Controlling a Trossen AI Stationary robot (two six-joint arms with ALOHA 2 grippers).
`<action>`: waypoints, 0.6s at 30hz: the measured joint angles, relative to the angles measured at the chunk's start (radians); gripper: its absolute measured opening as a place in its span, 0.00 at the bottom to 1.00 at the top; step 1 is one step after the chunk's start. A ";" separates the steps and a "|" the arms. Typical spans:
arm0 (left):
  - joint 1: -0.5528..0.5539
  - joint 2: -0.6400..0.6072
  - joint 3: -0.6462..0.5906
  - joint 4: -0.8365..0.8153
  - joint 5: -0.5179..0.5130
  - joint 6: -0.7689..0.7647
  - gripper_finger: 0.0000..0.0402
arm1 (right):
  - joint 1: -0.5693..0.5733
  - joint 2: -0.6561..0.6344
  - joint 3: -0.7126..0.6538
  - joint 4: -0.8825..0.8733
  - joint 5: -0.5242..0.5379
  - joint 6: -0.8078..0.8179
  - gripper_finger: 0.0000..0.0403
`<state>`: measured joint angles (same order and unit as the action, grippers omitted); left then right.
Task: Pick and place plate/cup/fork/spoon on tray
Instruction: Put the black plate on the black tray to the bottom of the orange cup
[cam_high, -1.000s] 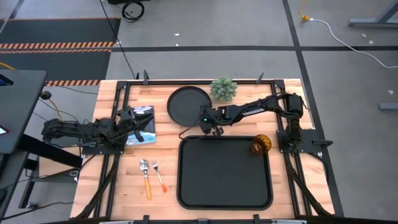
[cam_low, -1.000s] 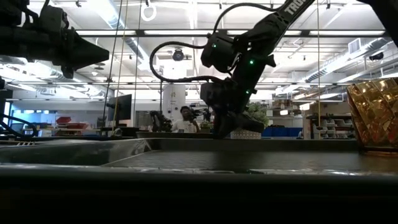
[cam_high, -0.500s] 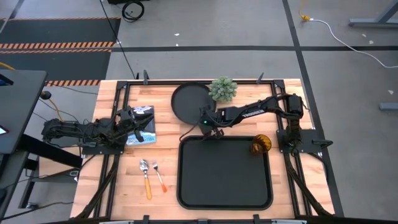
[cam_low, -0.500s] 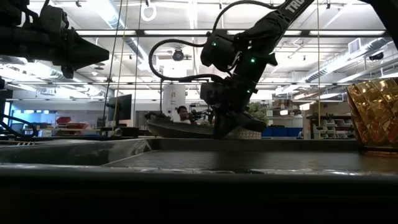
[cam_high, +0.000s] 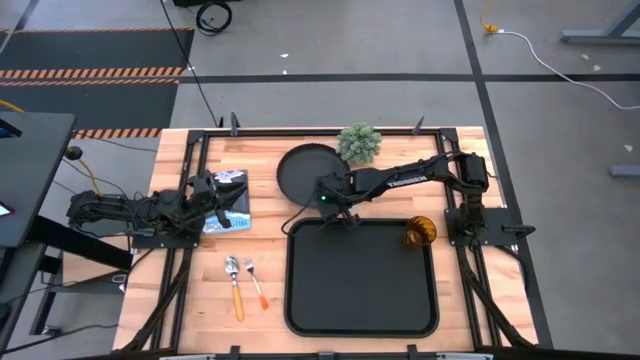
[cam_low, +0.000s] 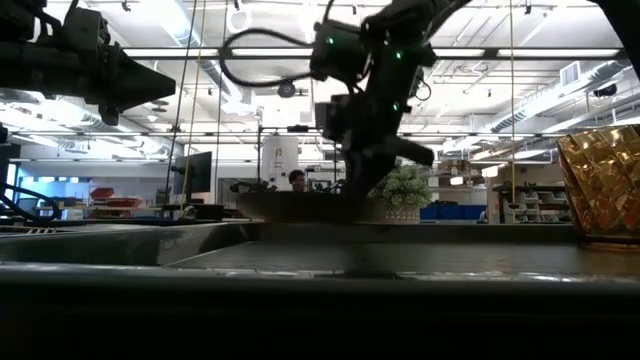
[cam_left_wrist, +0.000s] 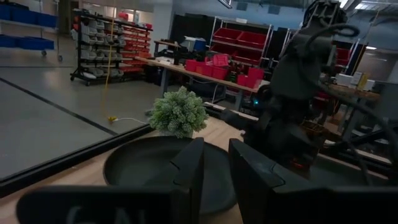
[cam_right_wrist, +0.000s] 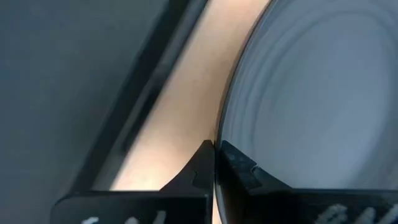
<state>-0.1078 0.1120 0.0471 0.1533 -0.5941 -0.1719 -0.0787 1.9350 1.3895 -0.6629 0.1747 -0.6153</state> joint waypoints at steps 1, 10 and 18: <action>0.000 0.000 0.000 0.000 0.000 0.000 0.20 | 0.005 0.000 0.017 -0.022 -0.012 0.010 0.03; 0.000 0.000 0.000 0.000 0.000 0.000 0.20 | 0.101 -0.001 0.138 -0.191 -0.045 0.104 0.03; 0.000 0.000 0.000 -0.001 0.000 0.000 0.20 | 0.265 -0.001 0.201 -0.329 0.024 0.227 0.03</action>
<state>-0.1078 0.1120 0.0471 0.1528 -0.5938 -0.1722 0.1867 1.9339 1.5906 -0.9924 0.1989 -0.3882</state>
